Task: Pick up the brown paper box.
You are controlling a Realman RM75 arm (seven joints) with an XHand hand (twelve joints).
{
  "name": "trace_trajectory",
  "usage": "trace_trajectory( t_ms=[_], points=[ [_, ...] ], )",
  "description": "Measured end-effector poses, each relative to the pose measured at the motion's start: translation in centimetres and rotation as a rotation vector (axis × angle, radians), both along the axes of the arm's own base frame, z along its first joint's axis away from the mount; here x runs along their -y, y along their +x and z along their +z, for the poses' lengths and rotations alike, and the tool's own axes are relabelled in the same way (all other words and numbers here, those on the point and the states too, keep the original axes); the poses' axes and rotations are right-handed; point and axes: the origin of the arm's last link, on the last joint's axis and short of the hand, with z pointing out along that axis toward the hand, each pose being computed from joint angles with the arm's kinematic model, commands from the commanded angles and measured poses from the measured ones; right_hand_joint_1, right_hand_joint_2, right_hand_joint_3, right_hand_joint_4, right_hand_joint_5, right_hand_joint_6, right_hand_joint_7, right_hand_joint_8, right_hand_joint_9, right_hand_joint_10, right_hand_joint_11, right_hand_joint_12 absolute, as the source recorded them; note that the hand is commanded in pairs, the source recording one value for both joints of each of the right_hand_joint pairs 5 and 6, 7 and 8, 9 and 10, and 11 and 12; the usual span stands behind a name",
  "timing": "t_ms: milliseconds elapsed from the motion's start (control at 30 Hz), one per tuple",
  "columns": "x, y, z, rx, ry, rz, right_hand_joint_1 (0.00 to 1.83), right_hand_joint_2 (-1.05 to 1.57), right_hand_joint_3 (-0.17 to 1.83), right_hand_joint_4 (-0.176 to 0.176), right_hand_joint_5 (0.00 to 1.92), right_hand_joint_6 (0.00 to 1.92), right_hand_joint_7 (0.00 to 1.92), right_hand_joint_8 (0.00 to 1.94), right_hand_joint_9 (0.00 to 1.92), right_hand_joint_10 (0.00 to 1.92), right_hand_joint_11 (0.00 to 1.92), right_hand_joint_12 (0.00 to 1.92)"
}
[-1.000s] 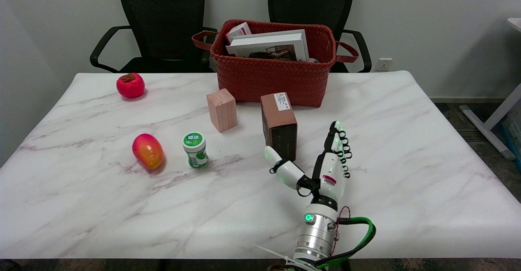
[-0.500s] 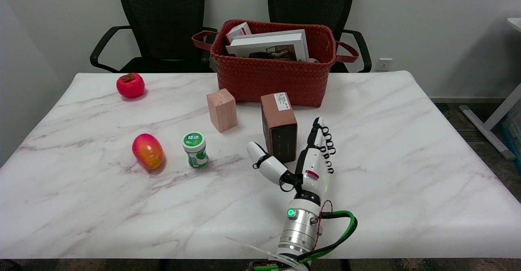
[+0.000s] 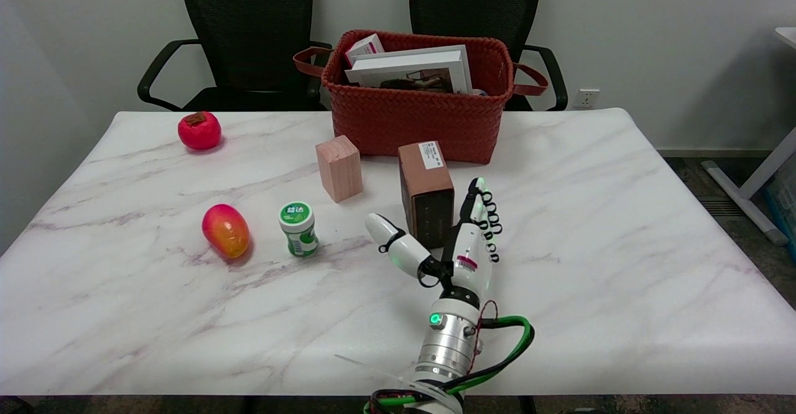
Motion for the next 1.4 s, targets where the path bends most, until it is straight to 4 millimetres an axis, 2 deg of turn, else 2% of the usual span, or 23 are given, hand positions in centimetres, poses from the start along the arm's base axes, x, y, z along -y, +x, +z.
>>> trace_trajectory(
  t_ms=[633,967,1233,1400],
  points=[
    [0.6,-1.6,1.5,0.101,-0.046,0.068,0.76,0.63,-0.11,0.0,0.0,0.0,0.0,0.0,0.0,0.0,0.0,0.0],
    [1.4,-1.7,2.2,0.142,-0.04,0.138,0.76,0.64,-0.13,0.0,0.0,0.0,0.0,0.0,0.0,0.0,0.0,0.0],
    [2.4,-2.0,2.5,0.161,-0.012,0.158,0.93,0.69,-0.17,0.0,0.0,0.0,0.0,0.0,0.0,0.0,0.0,0.0],
    [2.8,-2.1,2.8,0.165,-0.003,0.166,1.06,0.7,-0.02,0.0,0.0,0.0,0.0,0.0,0.0,0.0,0.0,0.0]
  ],
)
